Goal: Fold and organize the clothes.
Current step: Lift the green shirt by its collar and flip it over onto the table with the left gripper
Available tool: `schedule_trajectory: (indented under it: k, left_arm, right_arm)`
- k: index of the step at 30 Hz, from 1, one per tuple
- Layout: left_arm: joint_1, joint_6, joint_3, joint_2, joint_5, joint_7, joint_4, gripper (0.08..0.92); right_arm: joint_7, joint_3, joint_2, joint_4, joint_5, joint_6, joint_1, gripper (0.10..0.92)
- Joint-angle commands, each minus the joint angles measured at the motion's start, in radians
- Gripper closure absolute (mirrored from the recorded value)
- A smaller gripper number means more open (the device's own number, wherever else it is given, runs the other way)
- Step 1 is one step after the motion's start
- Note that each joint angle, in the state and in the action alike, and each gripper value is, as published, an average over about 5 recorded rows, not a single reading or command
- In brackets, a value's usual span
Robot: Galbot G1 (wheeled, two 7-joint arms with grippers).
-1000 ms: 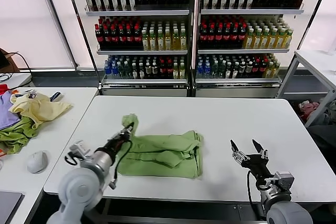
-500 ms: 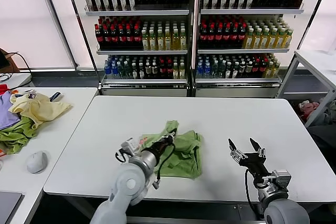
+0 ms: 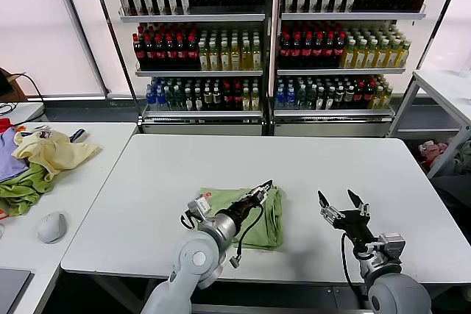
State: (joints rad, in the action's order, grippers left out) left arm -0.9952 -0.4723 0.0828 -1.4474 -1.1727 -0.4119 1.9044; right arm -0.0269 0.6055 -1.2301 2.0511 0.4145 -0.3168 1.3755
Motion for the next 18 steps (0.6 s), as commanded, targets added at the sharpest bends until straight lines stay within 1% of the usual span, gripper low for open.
schedule_trajectory:
  k: [1,3,6,9,13,18]
  left_arm:
    - [-0.078,0.044,0.053,0.061,0.182,0.006,0.102,0.394]
    - [-0.101,0.058,0.076,0.099,0.350,0.000,0.089,0.334]
    - [-0.131,0.072,0.104,0.146,0.542,-0.008,0.039,0.250]
    - [-0.157,0.076,0.109,0.175,0.689,-0.017,-0.011,0.194]
    - [-0.173,0.076,0.105,0.183,0.788,-0.033,-0.062,0.178]
    - [-0.165,0.043,0.105,0.170,0.787,-0.057,-0.107,0.177]
  right_arm:
    - [-0.002,-0.006,-0.001,-0.009,-0.003,0.005,-0.010,0.203]
    - [-0.002,-0.007,-0.002,-0.010,-0.004,0.008,-0.011,0.203]
    - [-0.002,-0.009,-0.002,-0.013,-0.006,0.011,-0.014,0.203]
    - [-0.003,-0.011,-0.001,-0.015,-0.010,0.013,-0.016,0.203]
    - [-0.002,-0.009,-0.006,-0.013,-0.016,0.014,-0.014,0.203]
    - [-0.002,-0.010,-0.013,-0.003,-0.026,0.015,-0.003,0.203]
